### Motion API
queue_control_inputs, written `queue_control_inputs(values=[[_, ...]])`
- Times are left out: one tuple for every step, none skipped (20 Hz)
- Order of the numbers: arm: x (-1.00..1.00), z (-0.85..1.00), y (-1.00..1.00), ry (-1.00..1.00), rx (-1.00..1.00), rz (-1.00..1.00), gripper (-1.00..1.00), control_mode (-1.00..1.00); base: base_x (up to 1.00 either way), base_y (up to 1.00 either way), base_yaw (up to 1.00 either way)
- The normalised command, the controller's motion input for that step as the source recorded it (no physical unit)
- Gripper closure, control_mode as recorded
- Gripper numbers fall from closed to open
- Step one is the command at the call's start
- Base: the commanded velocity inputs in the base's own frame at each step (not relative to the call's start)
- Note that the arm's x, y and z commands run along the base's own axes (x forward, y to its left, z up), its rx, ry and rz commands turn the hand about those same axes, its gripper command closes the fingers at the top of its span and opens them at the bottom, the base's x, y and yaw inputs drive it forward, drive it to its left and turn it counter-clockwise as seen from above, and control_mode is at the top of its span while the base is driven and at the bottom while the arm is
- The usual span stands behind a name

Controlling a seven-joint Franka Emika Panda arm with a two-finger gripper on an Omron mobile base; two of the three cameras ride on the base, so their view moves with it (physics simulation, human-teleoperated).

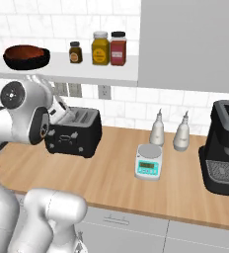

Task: Pick up the bowls on the counter and stack them on top of one another in the open cabinet. Place the smaller bowl on top of the larger bowl.

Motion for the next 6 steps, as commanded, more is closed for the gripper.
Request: queue_control_inputs(values=[[-1.00,-1.00,-1.00,-0.20,0.02,0.00,-1.00,-1.00,0.00,0.00,0.00],[-1.00,-1.00,-1.00,-0.18,0.02,0.00,-1.00,-1.00,0.00,0.00,0.00],[-1.00,-1.00,-1.00,-0.11,0.00,0.00,-1.00,-1.00,0.00,0.00,0.00],[-1.00,-1.00,-1.00,-0.04,0.00,0.00,-1.00,-1.00,0.00,0.00,0.00],[-1.00,-1.00,-1.00,-0.03,0.01,0.00,-1.00,-1.00,0.00,0.00,0.00],[-1.00,-1.00,-1.00,-0.03,0.00,0.00,-1.00,-1.00,0.00,0.00,0.00]])
